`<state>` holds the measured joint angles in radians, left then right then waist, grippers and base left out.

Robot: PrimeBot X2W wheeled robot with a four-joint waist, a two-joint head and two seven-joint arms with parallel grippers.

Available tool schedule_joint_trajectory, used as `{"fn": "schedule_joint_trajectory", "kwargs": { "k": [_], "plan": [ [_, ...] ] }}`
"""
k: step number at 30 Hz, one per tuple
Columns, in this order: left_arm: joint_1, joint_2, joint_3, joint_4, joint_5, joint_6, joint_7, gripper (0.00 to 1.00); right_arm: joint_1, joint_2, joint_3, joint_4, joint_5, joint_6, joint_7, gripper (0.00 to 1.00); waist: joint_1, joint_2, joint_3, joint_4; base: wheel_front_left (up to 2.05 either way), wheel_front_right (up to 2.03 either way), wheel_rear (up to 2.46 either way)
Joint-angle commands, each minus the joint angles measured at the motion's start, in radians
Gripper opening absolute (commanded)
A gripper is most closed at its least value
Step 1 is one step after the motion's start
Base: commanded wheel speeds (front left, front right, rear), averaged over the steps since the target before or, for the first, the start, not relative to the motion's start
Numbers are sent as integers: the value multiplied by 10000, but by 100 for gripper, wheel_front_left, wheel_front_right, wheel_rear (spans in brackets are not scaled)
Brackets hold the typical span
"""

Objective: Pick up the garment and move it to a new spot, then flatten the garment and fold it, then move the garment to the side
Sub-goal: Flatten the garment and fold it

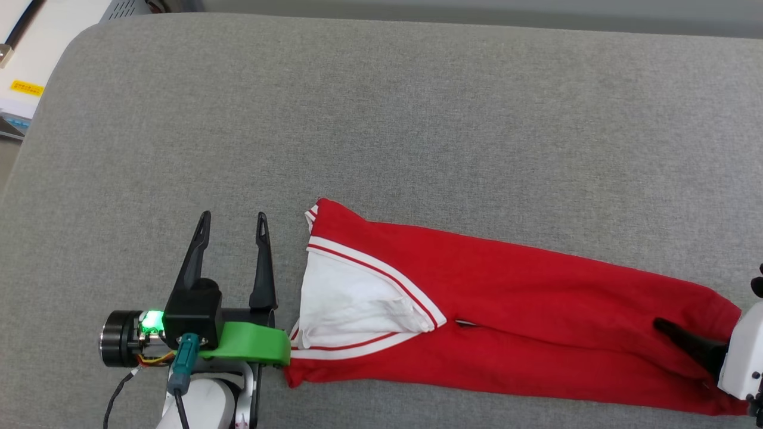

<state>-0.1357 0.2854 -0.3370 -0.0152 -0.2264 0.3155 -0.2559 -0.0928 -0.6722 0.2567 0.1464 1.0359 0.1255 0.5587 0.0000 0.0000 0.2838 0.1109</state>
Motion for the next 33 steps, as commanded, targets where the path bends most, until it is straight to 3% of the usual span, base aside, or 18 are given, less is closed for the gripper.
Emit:
{"fn": "schedule_joint_trajectory", "kwargs": {
  "k": [1, 4, 6, 12, 25, 33],
  "plan": [
    [151, -176, 153, -66, 171, -144, -58, 100, 54, 443, 527, 117, 58, 52, 44, 100, 0, 0, 16, -5, 0, 0, 0],
    [255, -453, 497, -82, 446, -382, -58, 100, -38, 404, 803, 165, -62, 52, -130, 100, 0, 0, 6, -33, 0, 0, 0],
    [337, -617, 702, -31, 633, -522, -58, 100, -92, 305, 982, 249, -272, 52, -307, 0, 0, 0, -28, -60, 0, 0, 0],
    [604, -1000, 1176, 57, 1111, -849, -58, 100, -192, -95, 821, 774, -327, 52, -871, 0, 0, 0, -242, -135, 0, 0, 0],
    [1093, -1362, 1624, 202, 1741, -1364, -59, 100, -243, -1671, -325, 2443, -836, 52, -1224, 0, 0, 0, -846, -238, 0, 0, 0],
    [1379, -1476, 1748, 306, 1907, -1474, -59, 100, 96, -1674, -592, 1199, 283, 52, -467, 0, 0, 0, -1213, -348, 0, 0, 0]
  ]
}}
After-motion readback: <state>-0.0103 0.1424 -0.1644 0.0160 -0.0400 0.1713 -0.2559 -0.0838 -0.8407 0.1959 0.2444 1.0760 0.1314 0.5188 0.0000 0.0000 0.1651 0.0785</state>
